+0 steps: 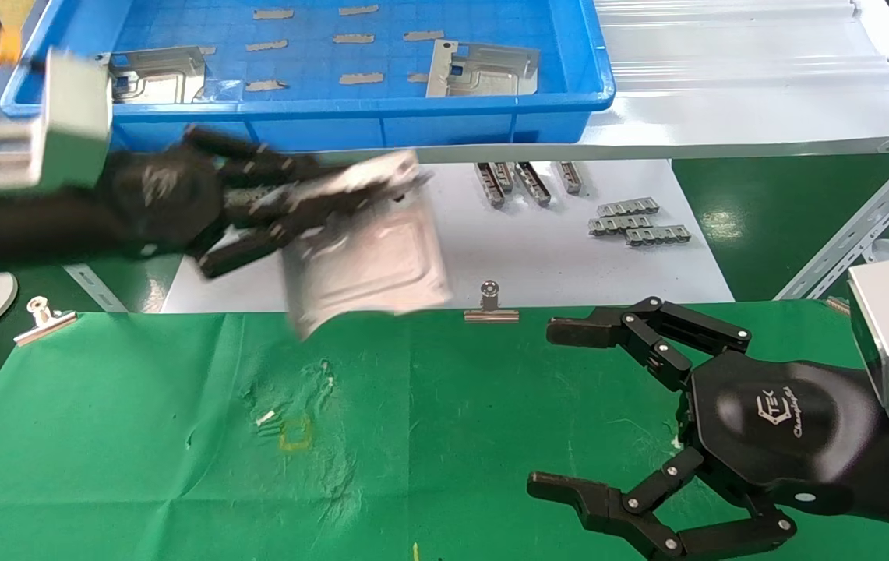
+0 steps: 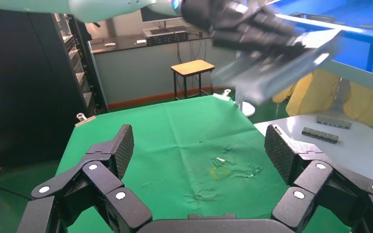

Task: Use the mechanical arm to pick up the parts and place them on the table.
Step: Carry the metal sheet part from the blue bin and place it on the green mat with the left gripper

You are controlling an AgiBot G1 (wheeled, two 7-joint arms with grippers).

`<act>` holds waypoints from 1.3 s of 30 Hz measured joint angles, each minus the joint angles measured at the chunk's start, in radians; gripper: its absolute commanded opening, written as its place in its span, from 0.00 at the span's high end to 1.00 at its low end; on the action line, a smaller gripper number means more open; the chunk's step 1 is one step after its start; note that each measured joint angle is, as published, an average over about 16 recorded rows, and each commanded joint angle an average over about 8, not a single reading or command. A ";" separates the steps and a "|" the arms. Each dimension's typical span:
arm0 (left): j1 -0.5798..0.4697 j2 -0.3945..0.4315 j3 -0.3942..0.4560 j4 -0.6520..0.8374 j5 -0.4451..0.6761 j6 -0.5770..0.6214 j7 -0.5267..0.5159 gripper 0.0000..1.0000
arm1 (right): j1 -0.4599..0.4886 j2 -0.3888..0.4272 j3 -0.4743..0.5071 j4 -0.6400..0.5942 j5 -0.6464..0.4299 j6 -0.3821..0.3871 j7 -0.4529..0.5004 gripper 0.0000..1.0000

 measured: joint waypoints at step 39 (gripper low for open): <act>0.129 0.041 0.224 0.228 0.127 -0.111 0.568 0.00 | 0.000 0.000 0.000 0.000 0.000 0.000 0.000 0.00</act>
